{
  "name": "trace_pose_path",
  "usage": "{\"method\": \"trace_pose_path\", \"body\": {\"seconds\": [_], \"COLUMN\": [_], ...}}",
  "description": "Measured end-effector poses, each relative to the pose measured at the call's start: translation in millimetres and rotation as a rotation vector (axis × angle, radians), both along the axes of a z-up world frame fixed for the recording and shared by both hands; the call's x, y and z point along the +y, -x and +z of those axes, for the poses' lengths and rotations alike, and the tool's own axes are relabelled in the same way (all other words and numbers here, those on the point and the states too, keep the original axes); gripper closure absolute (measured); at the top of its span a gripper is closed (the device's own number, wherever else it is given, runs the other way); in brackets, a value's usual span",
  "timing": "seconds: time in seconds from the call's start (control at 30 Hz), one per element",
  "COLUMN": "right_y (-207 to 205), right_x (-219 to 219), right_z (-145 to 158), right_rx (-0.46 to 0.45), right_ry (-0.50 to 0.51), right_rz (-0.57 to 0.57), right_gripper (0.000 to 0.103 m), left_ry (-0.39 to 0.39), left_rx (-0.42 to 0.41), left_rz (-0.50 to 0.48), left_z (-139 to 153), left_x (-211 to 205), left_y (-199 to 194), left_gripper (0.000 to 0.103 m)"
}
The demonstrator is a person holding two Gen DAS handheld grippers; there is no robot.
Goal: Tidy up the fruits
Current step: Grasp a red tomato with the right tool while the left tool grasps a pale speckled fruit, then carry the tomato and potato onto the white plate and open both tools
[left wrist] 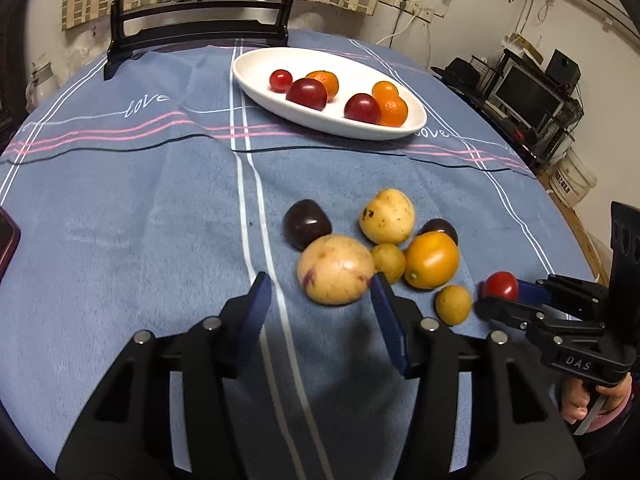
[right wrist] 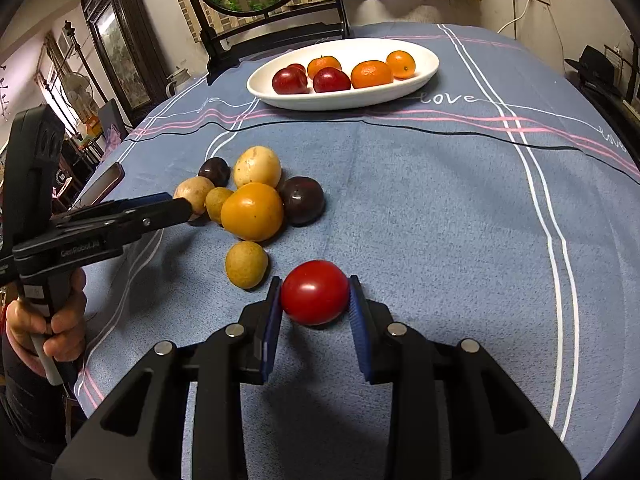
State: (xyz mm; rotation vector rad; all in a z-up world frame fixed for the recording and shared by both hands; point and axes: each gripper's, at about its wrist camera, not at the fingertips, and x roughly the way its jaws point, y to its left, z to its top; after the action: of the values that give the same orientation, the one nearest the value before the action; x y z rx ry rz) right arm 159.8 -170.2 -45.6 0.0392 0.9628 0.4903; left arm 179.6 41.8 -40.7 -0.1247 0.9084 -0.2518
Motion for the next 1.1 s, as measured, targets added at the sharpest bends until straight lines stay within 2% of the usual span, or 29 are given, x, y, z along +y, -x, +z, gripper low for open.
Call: {"method": "trace_pose_path", "body": {"seconds": [0.17,0.27,0.57,0.73,0.83,0.97,1.03,1.1], "right_y": [-0.6,-0.6,-0.5,0.3,-0.3,-28.1,-57.0,-96.8], "right_x": [-0.9,-0.9,-1.0,-0.6,1.1,-2.4,-3.1,0.3], "right_z": [-0.6,-0.9,-0.8,1.3,14.0,53.0,69.3,75.3], "right_rx": [0.004,0.005,0.008,-0.006,-0.063,-0.181,-0.237,-0.235], "right_ry": [-0.009,-0.013,-0.021,-0.018,-0.010,-0.062,-0.073,-0.091], "right_rz": [0.001,0.002,0.006,0.001,0.017,-0.016,-0.055,-0.084], "right_gripper": [0.071,0.071,0.071,0.071,0.071,0.071,0.071,0.071], "left_ry": [-0.039,-0.016,-0.032,0.014,0.037,0.067,0.058,0.052], "left_rx": [0.010,0.011,-0.003,0.007,-0.007,-0.055,-0.078,-0.091], "left_rz": [-0.025,-0.035,-0.020,-0.013,-0.023,-0.028,-0.020,0.000], "left_z": [-4.0,-4.0,-2.0,0.6,13.0,48.4,62.1,73.6], "left_x": [-9.1,-9.4,-11.4,-6.6,-2.6,1.6,0.4,-0.8], "left_y": [-7.3,-10.4,-0.7,6.4,6.6,-23.1,-44.0,-79.1], "left_gripper": [0.051,0.060,0.060,0.060,0.060,0.060,0.060,0.060]}}
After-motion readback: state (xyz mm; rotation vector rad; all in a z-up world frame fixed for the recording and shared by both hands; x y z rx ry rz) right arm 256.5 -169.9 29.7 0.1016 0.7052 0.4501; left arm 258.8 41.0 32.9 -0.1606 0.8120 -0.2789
